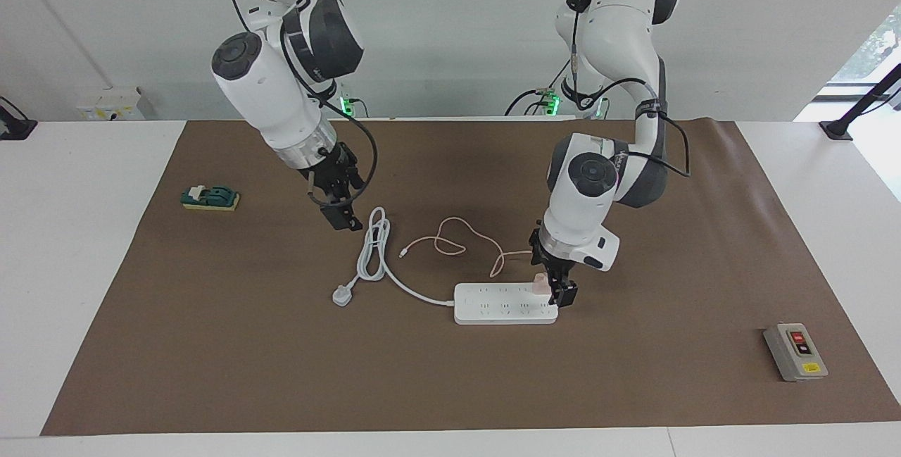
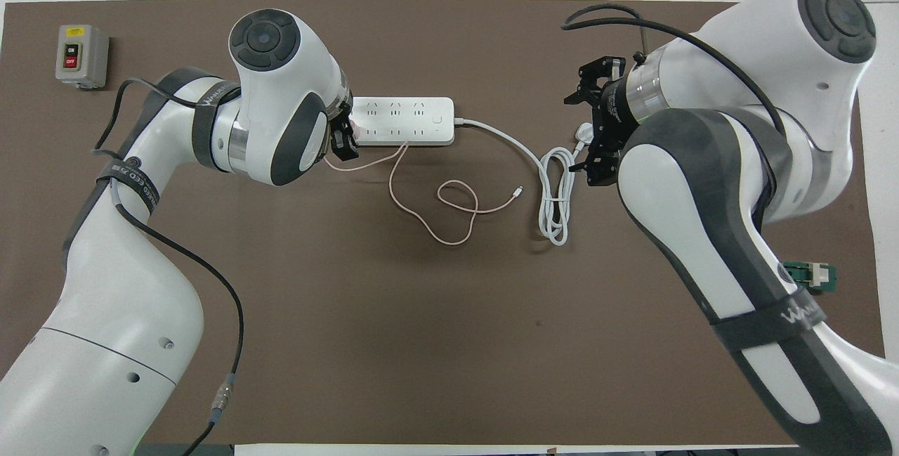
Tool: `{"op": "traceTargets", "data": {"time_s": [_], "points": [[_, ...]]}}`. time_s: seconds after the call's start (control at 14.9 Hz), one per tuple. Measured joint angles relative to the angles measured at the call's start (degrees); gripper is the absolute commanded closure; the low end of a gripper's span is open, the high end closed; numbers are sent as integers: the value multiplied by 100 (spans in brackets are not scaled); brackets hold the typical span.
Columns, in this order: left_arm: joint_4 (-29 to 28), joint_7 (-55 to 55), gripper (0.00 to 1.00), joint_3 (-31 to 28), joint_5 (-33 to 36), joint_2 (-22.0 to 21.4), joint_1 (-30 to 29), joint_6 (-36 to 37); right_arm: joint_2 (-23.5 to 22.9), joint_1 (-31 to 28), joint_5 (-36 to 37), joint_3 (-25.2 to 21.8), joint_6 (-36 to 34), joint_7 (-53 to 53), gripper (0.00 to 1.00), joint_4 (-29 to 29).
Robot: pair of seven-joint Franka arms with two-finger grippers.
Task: Unplug charger and place it aside
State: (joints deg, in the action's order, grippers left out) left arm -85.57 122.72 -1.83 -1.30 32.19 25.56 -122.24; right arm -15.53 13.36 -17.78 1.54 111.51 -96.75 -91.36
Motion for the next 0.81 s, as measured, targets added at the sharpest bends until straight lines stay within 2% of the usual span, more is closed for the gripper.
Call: {"op": "traceTargets", "data": {"time_s": [0.4, 0.6, 0.81], "points": [[-254, 0, 0, -26, 190, 0, 0, -463, -1685, 225, -272, 13, 21, 0, 0, 1740], [-327, 0, 0, -32, 199, 0, 0, -630, -2249, 567, -482, 14, 288, 0, 0, 2051], [-386, 0, 0, -53, 206, 0, 0, -642, -2421, 738, -619, 13, 331, -10, 0, 2075]]}}
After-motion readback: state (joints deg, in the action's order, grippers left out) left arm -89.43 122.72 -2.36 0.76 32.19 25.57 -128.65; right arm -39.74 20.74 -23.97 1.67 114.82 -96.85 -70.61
